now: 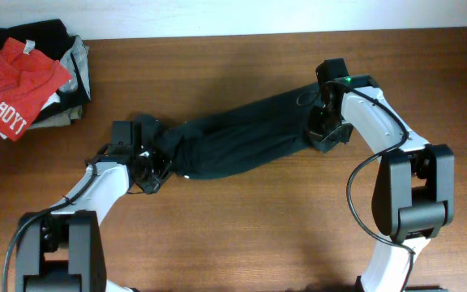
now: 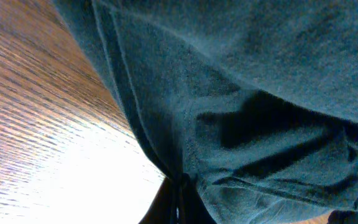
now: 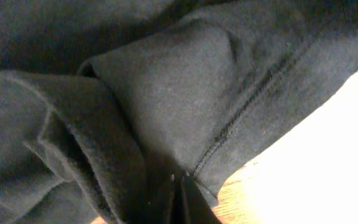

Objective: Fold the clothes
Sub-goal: 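Hold the shirt with both grippers and stretch it apart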

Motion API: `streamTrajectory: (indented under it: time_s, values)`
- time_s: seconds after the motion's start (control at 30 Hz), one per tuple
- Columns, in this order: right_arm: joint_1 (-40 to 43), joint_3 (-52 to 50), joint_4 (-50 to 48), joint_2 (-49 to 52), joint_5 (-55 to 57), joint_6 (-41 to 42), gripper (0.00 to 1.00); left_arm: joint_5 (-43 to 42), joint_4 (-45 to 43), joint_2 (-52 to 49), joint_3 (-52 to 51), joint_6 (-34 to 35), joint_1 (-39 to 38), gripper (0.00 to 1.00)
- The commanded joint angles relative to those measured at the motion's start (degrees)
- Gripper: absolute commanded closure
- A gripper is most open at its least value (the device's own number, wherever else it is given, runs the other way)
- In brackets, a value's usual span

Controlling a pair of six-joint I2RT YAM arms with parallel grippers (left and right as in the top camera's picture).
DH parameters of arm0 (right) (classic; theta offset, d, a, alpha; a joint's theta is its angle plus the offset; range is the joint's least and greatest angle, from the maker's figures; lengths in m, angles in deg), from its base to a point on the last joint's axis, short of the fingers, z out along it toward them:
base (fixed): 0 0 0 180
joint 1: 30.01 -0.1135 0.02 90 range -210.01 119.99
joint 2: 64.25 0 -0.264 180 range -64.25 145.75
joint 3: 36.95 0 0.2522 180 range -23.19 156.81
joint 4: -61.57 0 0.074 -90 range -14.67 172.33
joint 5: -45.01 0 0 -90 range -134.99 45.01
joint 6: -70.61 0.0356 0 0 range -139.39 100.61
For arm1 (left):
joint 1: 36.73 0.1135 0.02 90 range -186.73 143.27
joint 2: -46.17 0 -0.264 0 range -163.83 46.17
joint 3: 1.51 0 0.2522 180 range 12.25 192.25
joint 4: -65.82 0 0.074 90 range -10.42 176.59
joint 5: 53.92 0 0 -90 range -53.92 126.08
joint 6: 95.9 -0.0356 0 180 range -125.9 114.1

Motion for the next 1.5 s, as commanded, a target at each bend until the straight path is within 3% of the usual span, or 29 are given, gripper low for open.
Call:
streamTrajectory:
  time_s: [0.0,0.03,0.07,0.1,0.13,0.17,0.37,0.43,0.47,0.6,0.67,0.8,1.03,1.07,1.1,1.13,1.23,1.33,1.4,1.47]
  values:
    - [1.18,-0.09,1.14,-2.71,-0.52,0.72,0.95,-0.13,2.16,6.95,0.11,-4.15,-0.15,0.99]
    - [2.21,-0.09,1.73,-4.33,-0.5,0.7,0.87,2.95,4.52,13.18,0.11,-4.2,-0.15,0.99]
    - [3.65,-0.09,2.84,-5.84,-0.52,0.7,0.86,6.45,6.91,19.71,0.11,-4.2,-0.15,0.99]
    - [4.09,-0.09,3.17,-6.05,-0.55,0.46,0.86,7.87,8.13,23.26,0.11,-4.2,-0.15,0.99]
    - [4.68,-0.09,4.02,-6.12,-0.52,0.26,0.92,8.66,9.7,27.36,0.11,-4.2,-0.15,0.99]
    - [4.68,-0.09,4.15,-6.12,-0.59,0.28,0.96,8.66,10.27,28.55,0.11,-4.2,-0.15,0.99]
    - [4.68,-0.09,4.94,-9.92,-0.79,0.09,0.95,10.91,14.14,32.33,0.66,-7.13,-0.13,0.99]
    - [4.55,-0.35,4.2,-9.49,-2.89,-0.2,0.63,11.5,14.36,32.5,0.63,-7.15,-0.15,0.99]
    - [4.11,-1.27,4.11,-8.59,-3.61,-3.78,0.54,11.47,14.78,31.85,0.63,-7.15,-0.15,0.99]
    - [3.43,-8.61,-1.31,-7.21,-4.24,-22.29,0.45,11.47,15.26,28.68,0.63,-7.15,-0.15,0.99]
    - [3.43,-14.49,-7.72,-6.95,-7.82,-31.06,0.53,11.5,15.21,28.06,0.63,-7.15,-0.15,0.99]
    - [3.43,-18.38,-16.15,-6.95,-9.57,-34.51,0.54,11.47,15.19,28.06,0.63,-7.13,-0.15,0.99]
    - [3.43,-18.82,-14.91,-6.97,-18.49,-39.04,0.54,11.65,15.19,28.04,0.63,-7.15,-0.15,0.99]
    - [3.43,-18.82,-13.86,-6.97,-18.4,-39.01,0.57,11.63,15.19,28.04,0.63,-7.15,-0.15,0.99]
    - [3.43,-18.95,-13.79,-6.97,-17.4,-38.95,0.72,11.63,15.21,28.06,0.63,-7.15,-0.15,0.99]
    - [3.43,-18.99,-13.88,-6.97,-13.44,-36.74,0.96,11.61,15.21,28.04,0.63,-7.15,-0.15,0.99]
    - [3.54,-18.49,-13.49,-7.69,-10.54,-29.64,0.96,11.39,15.45,28.81,1.18,-7.85,-0.15,0.99]
    - [3.54,-16.87,-10.84,-17.31,-10.05,-25.05,0.96,12.61,24.06,34.45,9.75,-13.14,-0.15,0.99]
    - [3.54,-15.89,-8.39,-30.95,-2.16,-17.16,0.96,18.4,33.88,37.59,19.02,-13.31,-0.15,0.99]
    - [3.54,-11.56,-2.27,-46.01,4.85,-16.17,0.96,24.76,44.39,39.12,32.59,-15.21,-0.15,0.99]
